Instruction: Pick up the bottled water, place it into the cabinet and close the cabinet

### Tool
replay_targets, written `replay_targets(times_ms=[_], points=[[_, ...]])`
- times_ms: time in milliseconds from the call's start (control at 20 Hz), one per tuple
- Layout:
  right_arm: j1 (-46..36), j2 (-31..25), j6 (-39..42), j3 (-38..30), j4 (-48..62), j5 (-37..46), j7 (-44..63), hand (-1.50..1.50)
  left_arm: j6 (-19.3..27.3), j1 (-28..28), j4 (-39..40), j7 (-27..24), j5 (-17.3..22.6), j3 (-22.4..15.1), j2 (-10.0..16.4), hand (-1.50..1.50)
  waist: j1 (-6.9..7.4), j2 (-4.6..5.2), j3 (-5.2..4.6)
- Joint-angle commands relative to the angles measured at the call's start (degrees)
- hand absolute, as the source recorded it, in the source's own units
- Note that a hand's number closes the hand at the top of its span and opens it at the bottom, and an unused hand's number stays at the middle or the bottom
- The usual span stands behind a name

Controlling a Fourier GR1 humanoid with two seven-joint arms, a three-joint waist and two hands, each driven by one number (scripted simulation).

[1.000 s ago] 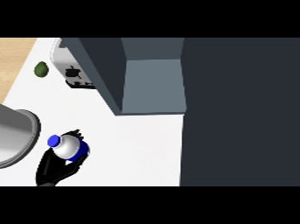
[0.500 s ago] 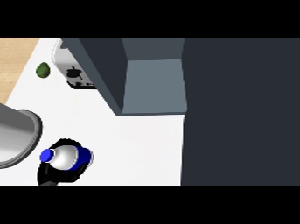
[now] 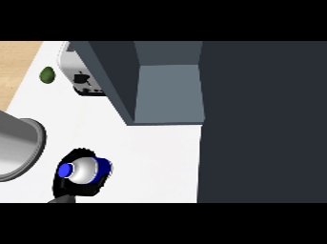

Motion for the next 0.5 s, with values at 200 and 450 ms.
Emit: replay_targets(times_ms=[200, 450], points=[[0.45, 0.68, -1.35, 2.38, -6.05, -0.98, 3.92, -1.5, 0.87, -5.31, -1.52, 3.44, 9.49, -9.52, -4.28, 1.5, -0.19, 0.22, -0.92], [-0.41, 0.85, -1.47, 1.85, -4.81, -1.16, 4.36, -1.5, 8.71, -3.95, -12.35, 10.22, 18.08, -21.54, -4.35, 1.5, 0.08, -0.02, -0.86]])
